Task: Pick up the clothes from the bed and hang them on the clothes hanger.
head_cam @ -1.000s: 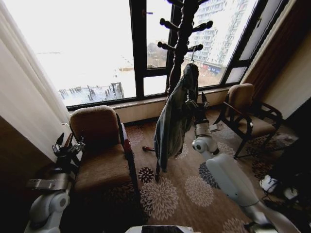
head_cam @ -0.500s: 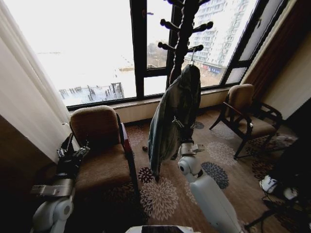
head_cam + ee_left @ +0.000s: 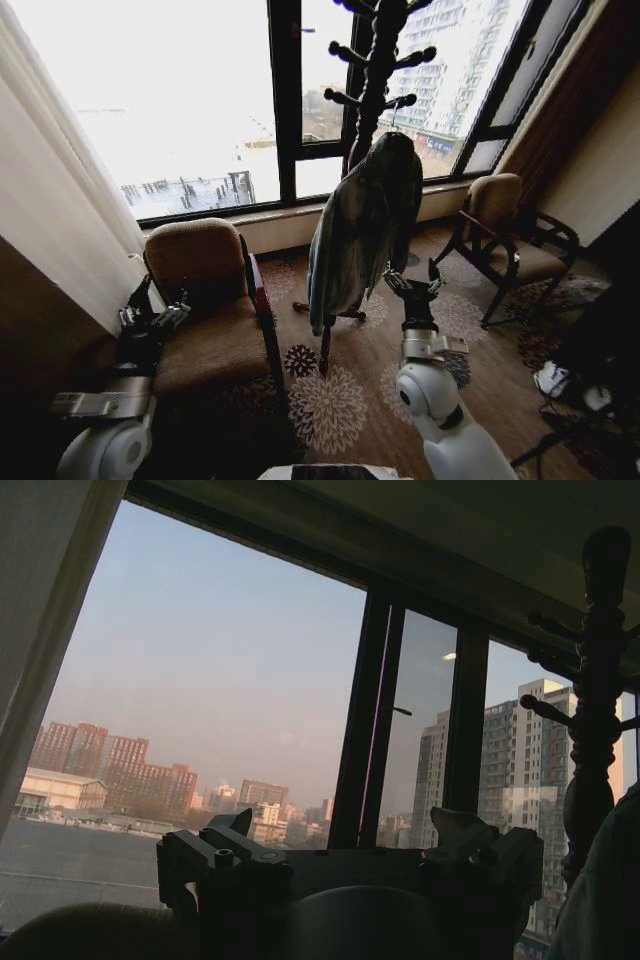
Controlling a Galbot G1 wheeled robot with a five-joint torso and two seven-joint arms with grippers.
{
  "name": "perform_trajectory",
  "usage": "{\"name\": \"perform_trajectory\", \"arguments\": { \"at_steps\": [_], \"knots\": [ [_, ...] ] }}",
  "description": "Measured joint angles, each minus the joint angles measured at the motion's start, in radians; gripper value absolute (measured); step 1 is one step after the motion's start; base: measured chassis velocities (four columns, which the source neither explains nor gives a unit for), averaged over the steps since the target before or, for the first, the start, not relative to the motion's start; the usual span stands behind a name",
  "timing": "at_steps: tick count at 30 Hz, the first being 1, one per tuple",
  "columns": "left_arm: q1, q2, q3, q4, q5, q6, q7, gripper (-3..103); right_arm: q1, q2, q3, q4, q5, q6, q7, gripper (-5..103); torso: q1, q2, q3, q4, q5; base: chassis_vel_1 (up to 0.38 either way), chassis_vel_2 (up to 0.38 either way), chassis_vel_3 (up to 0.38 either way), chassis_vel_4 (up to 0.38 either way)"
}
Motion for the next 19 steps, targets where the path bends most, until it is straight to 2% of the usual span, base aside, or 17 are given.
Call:
{"name": "perform_trajectory", "arguments": {
  "at_steps": [19],
  "knots": [
    [-0.002, 0.001, 0.000, 0.002, -0.001, 0.000, 0.003, 100, 0.007, -0.002, -0.001, -0.009, 0.006, 0.006, -0.005, 100, 0.000, 0.000, 0.000, 0.0000, -0.0001, 0.000, 0.000, 0.000, 0.000]
  ]
}}
